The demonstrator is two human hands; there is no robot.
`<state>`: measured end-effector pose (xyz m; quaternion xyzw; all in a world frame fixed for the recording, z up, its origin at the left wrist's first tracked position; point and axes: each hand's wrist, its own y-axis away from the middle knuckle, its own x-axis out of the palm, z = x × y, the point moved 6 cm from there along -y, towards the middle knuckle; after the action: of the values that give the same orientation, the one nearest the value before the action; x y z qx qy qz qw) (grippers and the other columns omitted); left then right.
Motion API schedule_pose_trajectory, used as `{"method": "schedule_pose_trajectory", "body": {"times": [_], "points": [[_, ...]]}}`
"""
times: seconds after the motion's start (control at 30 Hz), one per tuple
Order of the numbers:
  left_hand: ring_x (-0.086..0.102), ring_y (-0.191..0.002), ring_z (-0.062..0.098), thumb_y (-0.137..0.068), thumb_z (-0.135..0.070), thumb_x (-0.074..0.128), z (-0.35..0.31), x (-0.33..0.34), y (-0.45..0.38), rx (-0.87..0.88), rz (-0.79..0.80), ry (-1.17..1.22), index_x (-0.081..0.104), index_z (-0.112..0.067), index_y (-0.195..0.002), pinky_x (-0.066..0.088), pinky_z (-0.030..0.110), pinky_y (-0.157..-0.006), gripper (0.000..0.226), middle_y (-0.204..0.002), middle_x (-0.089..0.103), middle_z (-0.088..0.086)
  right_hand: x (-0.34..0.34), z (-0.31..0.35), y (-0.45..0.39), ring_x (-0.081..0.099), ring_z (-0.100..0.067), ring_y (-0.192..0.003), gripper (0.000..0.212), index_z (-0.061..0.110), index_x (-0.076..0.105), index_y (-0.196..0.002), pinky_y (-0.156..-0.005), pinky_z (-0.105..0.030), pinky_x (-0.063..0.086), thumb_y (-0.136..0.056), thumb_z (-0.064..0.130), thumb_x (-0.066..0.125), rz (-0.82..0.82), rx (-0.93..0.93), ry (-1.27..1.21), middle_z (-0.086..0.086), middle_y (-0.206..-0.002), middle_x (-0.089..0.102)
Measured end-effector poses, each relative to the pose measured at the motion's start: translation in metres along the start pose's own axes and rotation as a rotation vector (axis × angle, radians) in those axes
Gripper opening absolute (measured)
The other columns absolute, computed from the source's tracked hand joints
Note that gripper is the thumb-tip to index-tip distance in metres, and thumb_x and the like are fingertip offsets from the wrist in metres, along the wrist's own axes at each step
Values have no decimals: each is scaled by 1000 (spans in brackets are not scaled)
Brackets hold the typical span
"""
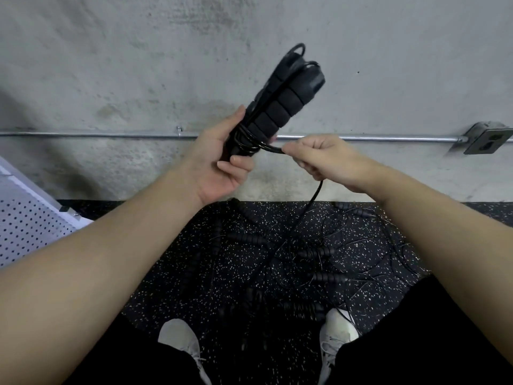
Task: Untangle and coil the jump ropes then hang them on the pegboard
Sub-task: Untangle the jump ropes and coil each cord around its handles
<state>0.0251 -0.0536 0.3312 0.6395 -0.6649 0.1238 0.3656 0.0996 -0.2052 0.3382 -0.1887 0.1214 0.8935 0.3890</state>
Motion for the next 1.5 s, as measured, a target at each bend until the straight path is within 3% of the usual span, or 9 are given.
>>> {"method": "schedule_pose_trajectory", "body": {"times": [0.13, 0.23, 0.33, 0.53, 0.8, 1.03, 1.23, 1.4, 1.5], "points": [[37, -34, 3, -87, -44, 61, 10, 4, 2, -77, 69, -129, 65, -14, -100, 24, 10, -24, 33, -98, 60, 2, 1, -4, 6, 40, -11, -48, 54, 7, 49, -64, -55, -17, 37, -82, 55, 70, 54, 18, 123, 2, -52, 45], [36, -32, 4, -88, -43, 60, 16, 3, 1, -132, 71, -288, 63, -14, -96, 22, 11, -23, 30, -89, 59, 6, -5, -5, 12, 53, 13, -48, 25, 15, 57, -73, -53, -4, 40, -95, 5, 66, 78, -12, 149, 19, -50, 59], [36, -33, 5, -89, -45, 60, 22, 2, 3, -206, 82, -460, 60, -10, -107, 23, 12, -24, 39, -83, 64, 10, -7, -7, 23, 53, 18, -48, 53, 8, 61, -51, -55, -1, 38, -95, -20, 50, 201, 45, 151, 3, -39, 54], [32, -34, 3, -83, -47, 62, 35, 3, 7, -318, 116, -769, 63, -16, -97, 18, 11, -25, 34, -79, 60, 8, -2, -29, 7, 57, -14, -66, 20, 11, 69, -79, -71, -28, 44, -98, 16, 62, 336, 101, 239, -1, -73, 66], [34, -36, 6, -79, -56, 68, 34, 0, -4, -265, 46, -1150, 54, -22, -116, 22, 15, -33, 52, -72, 64, 1, 1, -26, -2, 41, -4, -54, 26, 27, 69, -61, -56, -24, 34, -85, 31, 78, 202, 83, 302, 7, -59, 51], [73, -63, 29, -95, -46, 66, 44, 0, -5, -318, 83, -1272, 62, -30, -125, 61, 34, -54, 35, -102, 74, 6, 12, -24, -5, 40, -3, -49, 25, 19, 76, -72, -51, -19, 35, -81, 42, 80, 204, 109, 337, 6, -58, 52], [72, -82, 24, -101, -36, 62, 30, -9, -16, -108, -111, -1308, 63, -26, -131, 65, 41, -70, 32, -112, 65, 7, 15, -21, -12, 42, -12, -54, 33, 25, 74, -66, -52, -25, 36, -92, 45, 69, 109, 124, 236, 9, -57, 51], [74, -81, 28, -103, -41, 55, 10, -20, -19, 149, -338, -1387, 65, -33, -107, 64, 48, -71, 13, -100, 63, -9, 29, -22, -14, 42, -11, -46, 26, 18, 57, -119, -47, -25, 36, -105, 38, 49, 145, 168, 145, 5, -59, 50], [76, -76, 31, -103, -43, 54, 4, -29, -17, 224, -396, -1360, 65, -37, -101, 64, 50, -71, 13, -98, 66, -7, 24, -21, -18, 44, -11, -45, 22, 21, 47, -109, -49, -26, 39, -105, 43, 48, 49, 193, 120, 1, -67, 53]]}}
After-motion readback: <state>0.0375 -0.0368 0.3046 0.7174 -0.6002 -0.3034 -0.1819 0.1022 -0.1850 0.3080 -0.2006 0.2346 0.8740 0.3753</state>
